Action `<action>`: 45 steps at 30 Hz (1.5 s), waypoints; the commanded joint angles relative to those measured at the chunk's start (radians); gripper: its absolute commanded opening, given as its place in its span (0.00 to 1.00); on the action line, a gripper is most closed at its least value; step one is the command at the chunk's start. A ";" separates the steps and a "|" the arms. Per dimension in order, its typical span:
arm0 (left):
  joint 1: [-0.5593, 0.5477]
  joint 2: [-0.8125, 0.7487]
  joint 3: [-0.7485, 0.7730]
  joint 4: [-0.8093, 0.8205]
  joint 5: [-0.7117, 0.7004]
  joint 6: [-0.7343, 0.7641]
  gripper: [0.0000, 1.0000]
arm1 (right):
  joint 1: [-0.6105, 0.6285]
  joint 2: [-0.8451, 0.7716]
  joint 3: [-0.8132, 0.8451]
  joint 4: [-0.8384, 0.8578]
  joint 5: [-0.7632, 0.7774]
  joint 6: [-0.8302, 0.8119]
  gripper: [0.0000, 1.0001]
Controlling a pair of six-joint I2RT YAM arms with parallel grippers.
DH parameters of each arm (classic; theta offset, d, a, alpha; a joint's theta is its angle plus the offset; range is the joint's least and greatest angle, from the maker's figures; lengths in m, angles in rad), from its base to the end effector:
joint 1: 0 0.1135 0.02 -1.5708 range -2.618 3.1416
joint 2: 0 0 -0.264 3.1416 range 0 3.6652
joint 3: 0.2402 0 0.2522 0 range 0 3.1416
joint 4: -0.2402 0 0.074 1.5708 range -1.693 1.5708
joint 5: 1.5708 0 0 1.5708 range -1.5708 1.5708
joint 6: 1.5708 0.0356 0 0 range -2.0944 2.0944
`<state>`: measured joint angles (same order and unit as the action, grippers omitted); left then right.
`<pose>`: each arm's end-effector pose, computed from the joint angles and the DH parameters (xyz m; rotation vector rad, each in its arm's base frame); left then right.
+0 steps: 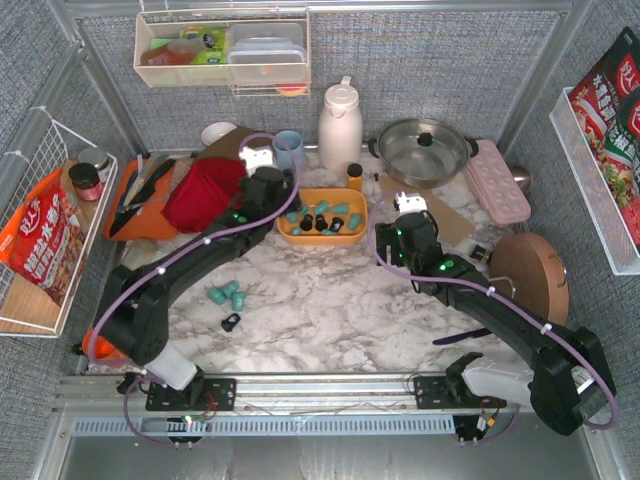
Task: Mix the coffee capsules in the storage basket
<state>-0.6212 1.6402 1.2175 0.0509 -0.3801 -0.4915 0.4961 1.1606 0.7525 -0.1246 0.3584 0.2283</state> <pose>0.3216 -0.2140 0.2922 -0.1272 1.9291 -0.3786 0.2309 0.1108 0.2589 -0.0636 2.0661 0.0679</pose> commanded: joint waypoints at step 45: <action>0.121 -0.519 -0.728 -0.496 -0.280 -0.758 0.57 | 0.093 0.047 0.032 0.068 -0.296 -0.101 0.81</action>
<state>-0.5259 1.1107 0.5053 -0.5144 -0.6724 -1.2728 0.5869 1.2110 0.7769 -0.0593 0.0700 0.1398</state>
